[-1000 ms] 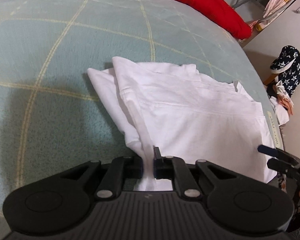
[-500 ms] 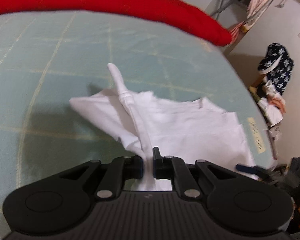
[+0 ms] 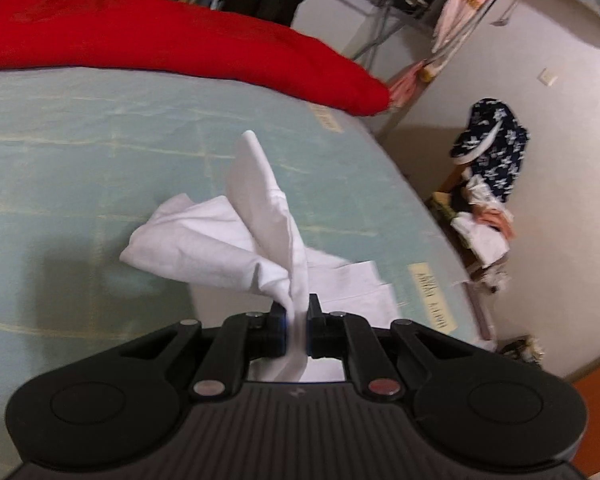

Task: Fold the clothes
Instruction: 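Carry the shirt side edge with the left gripper across the shirt body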

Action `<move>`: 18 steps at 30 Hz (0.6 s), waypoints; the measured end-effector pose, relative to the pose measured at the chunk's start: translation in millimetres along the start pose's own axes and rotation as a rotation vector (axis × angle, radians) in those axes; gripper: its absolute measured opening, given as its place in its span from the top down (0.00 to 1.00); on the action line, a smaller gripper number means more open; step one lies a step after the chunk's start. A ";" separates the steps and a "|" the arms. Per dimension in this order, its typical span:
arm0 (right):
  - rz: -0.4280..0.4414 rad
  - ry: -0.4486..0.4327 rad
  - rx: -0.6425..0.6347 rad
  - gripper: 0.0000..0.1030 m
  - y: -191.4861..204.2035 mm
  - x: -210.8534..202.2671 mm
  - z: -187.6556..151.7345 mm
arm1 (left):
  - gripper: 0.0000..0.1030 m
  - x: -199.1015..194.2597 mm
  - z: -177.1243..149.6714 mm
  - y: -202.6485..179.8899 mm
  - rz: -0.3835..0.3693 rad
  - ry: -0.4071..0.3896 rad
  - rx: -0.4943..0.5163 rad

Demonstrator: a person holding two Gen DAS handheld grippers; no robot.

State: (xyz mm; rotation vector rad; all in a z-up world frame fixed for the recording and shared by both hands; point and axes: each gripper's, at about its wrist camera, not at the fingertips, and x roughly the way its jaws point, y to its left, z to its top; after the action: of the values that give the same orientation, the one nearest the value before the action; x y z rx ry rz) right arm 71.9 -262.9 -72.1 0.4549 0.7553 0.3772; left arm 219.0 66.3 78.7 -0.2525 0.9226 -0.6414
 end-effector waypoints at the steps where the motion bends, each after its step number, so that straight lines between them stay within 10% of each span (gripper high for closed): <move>1: -0.003 -0.006 0.009 0.00 -3.6 -3.1 -0.5 | 0.93 3.6 1.1 -6.9 -0.004 0.003 0.008; 18: -0.062 -0.082 0.048 0.00 -34.8 -55.1 -8.5 | 0.93 112.0 2.1 -87.9 -0.089 0.162 0.086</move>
State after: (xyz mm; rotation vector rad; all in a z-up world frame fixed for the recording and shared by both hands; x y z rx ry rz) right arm 34.5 -316.4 -64.5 0.4881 0.6982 0.2807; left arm 234.0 -71.6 46.9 -0.1666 1.0403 -0.7908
